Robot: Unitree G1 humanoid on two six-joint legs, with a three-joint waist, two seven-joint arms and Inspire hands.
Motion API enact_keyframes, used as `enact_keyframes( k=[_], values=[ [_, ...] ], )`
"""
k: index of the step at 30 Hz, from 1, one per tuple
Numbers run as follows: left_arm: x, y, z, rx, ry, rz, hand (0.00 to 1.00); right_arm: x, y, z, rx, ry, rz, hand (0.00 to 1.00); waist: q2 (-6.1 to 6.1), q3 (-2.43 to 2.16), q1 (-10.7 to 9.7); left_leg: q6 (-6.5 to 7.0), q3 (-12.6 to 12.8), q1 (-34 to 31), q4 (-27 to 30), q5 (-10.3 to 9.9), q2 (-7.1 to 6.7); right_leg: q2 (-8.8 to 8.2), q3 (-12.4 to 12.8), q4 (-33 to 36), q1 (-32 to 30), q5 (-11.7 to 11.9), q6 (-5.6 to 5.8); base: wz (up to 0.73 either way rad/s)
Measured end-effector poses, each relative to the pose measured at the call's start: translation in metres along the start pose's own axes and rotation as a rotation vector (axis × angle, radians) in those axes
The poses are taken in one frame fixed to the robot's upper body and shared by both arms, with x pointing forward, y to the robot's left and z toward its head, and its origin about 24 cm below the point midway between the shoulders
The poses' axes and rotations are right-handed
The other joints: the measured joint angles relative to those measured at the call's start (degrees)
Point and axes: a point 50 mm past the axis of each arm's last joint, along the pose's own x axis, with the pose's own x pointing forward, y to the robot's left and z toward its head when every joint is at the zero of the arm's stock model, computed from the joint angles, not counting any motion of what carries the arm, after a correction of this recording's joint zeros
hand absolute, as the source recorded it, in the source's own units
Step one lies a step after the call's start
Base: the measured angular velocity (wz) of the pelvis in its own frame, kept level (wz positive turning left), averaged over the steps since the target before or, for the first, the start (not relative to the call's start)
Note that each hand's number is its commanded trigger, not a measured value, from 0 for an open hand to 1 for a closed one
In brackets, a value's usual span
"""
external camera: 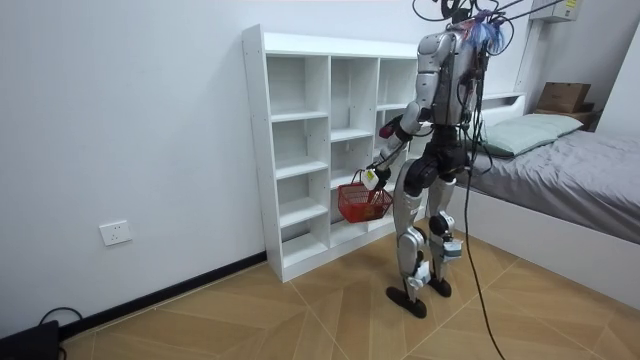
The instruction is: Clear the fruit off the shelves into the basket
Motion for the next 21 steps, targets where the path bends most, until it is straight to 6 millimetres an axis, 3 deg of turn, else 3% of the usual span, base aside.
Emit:
enact_keyframes(
  k=[7, 12, 21],
  values=[
    [0.001, -0.008, 0.002, 0.0, -0.004, -0.021, 1.0, -0.007, 0.015, 0.0, 0.035, -0.004, 0.039, 1.0, 0.11, 0.05, -1.4, 0.01, 1.2, 2.2, -0.9, 0.0, -0.08, 0.02, 1.3, 0.1, 1.1, -0.1, 0.05, -0.09],
    [0.001, -0.011, 0.007, -0.003, -0.025, -0.029, 1.0, -0.013, 0.021, 0.001, 0.036, -0.029, 0.055, 1.0, 1.06, 0.96, -2.0, 0.04, 1.7, 3.9, -2.2, 0.0, -0.08, 0.21, 2.3, -0.8, 2.5, -0.1, 0.26, -0.05],
    [0.002, -0.018, 0.012, -0.07, -0.047, -0.045, 1.0, -0.037, 0.042, -0.006, 0.016, -0.067, 0.162, 1.0, 1.12, 0.96, -3.3, 0.05, 2.0, 4.5, -3.0, 0.0, -0.14, 0.03, 2.7, -0.8, 2.5, -0.2, 0.39, 0.0]
  ],
)
